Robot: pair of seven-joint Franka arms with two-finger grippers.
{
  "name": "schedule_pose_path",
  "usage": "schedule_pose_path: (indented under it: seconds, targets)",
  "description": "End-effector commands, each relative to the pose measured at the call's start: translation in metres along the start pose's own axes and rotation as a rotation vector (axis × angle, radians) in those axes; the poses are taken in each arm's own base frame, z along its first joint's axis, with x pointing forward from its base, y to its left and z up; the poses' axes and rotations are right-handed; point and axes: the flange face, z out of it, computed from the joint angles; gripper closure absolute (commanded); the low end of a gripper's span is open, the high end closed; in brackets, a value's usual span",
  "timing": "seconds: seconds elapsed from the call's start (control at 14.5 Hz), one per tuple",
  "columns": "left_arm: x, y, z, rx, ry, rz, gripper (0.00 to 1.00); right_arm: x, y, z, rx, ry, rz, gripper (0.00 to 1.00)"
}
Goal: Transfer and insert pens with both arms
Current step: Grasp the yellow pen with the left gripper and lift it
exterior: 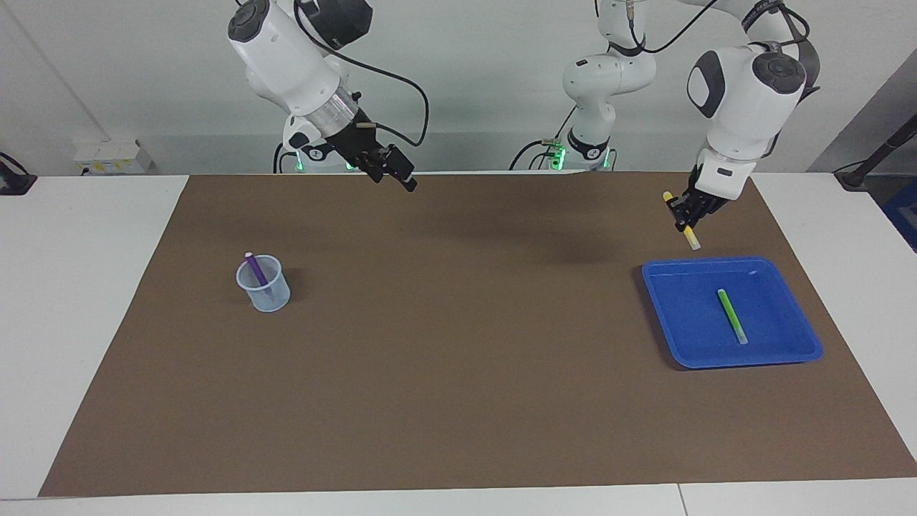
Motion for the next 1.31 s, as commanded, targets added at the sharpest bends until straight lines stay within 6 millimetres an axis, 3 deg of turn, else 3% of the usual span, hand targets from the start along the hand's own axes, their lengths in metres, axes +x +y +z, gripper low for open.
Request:
schedule_pose_path:
  seconds: [0.0,0.76,1.03,1.24]
  targets:
    - [-0.007,0.004,-0.013,-0.029,-0.013,-0.105,1.00,-0.003,0.005,-0.003,0.033,0.000,0.030,0.00]
    - [-0.018,0.006,-0.036,-0.152,-0.051,-0.649,1.00,-0.004,0.004,-0.002,0.032,0.000,0.026,0.00]
    - [-0.025,0.019,-0.045,-0.188,-0.079,-0.930,1.00,-0.004,0.004,-0.002,0.032,0.000,0.026,0.00]
    - [-0.039,0.041,-0.054,-0.193,-0.082,-1.037,1.00,-0.004,0.004,-0.001,0.031,-0.001,0.026,0.00]
